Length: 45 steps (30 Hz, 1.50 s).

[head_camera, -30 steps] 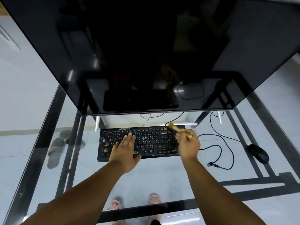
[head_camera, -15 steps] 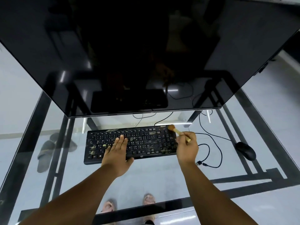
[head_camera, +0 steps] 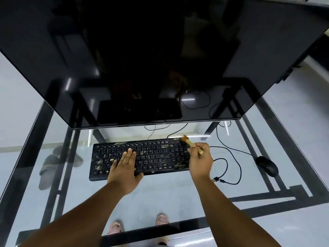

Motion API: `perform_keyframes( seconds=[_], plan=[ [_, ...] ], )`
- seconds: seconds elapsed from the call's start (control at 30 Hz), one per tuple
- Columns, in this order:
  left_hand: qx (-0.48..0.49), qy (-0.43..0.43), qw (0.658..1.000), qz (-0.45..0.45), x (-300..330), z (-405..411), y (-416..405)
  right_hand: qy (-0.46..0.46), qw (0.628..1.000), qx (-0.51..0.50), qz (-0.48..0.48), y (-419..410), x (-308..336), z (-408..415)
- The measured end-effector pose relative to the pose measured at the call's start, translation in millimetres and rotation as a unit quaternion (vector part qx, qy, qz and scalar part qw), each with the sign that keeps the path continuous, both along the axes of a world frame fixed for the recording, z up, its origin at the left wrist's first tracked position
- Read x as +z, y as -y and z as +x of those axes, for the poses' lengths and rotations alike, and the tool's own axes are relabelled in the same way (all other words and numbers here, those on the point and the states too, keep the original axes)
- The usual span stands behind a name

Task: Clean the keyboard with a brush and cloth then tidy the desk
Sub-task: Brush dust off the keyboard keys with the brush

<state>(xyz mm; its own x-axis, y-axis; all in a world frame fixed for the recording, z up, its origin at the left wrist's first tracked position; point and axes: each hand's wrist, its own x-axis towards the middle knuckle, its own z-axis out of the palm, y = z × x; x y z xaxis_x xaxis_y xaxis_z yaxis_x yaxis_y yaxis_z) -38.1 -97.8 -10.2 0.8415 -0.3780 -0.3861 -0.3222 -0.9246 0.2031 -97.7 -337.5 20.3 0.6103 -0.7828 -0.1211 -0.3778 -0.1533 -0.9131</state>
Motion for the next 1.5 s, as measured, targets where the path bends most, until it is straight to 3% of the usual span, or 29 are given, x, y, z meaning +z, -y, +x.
perform_keyframes(
  seconds=[0.07, 0.2, 0.33, 0.47, 0.53, 0.9, 1.03, 1.1, 1.17, 1.27, 1.33, 1.43, 1.5],
  plan=[
    [0.004, 0.004, 1.000, -0.003, 1, 1, -2, -0.012, 0.999, 0.043, 0.025, -3, -3, -3],
    [0.010, 0.005, 1.000, -0.005, 2, 3, -7, -0.025, 0.998, -0.046, -0.043, -4, -2, -9],
    [0.017, 0.009, 1.000, -0.015, 4, 5, -14, -0.004, 0.999, 0.033, 0.036, -11, 2, -7],
    [0.028, 0.014, 0.999, -0.023, 6, 9, -26, -0.057, 0.994, -0.040, -0.083, -18, 2, -5],
    [0.033, 0.022, 0.999, -0.029, 6, 11, -36, -0.024, 0.994, -0.055, -0.092, -26, 6, -3],
    [0.088, 0.031, 0.995, -0.043, 10, 22, -107, 0.080, 0.989, 0.074, 0.102, -141, 7, 43],
    [0.086, -0.013, 0.996, -0.032, 7, 26, -133, 0.055, 0.977, 0.164, 0.129, -184, 10, 64],
    [0.067, -0.051, 0.996, -0.010, 4, 28, -146, 0.024, 0.970, 0.210, 0.117, -199, 9, 71],
    [0.044, -0.074, 0.996, 0.010, 3, 28, -155, -0.021, 0.972, 0.231, 0.045, -206, 6, 73],
    [0.017, -0.074, 0.997, 0.031, 3, 27, -157, -0.032, 0.988, 0.122, -0.086, -203, 2, 67],
    [0.011, -0.071, 0.997, 0.037, 2, 27, -158, 0.008, 0.995, 0.074, -0.066, -201, 3, 62],
    [0.005, -0.062, 0.997, 0.040, 1, 26, -158, 0.030, 0.986, 0.162, 0.023, -197, -2, 54],
    [0.006, -0.066, 0.997, 0.034, 0, 26, -160, 0.006, 0.981, 0.192, -0.022, -196, -7, 45]
  ],
)
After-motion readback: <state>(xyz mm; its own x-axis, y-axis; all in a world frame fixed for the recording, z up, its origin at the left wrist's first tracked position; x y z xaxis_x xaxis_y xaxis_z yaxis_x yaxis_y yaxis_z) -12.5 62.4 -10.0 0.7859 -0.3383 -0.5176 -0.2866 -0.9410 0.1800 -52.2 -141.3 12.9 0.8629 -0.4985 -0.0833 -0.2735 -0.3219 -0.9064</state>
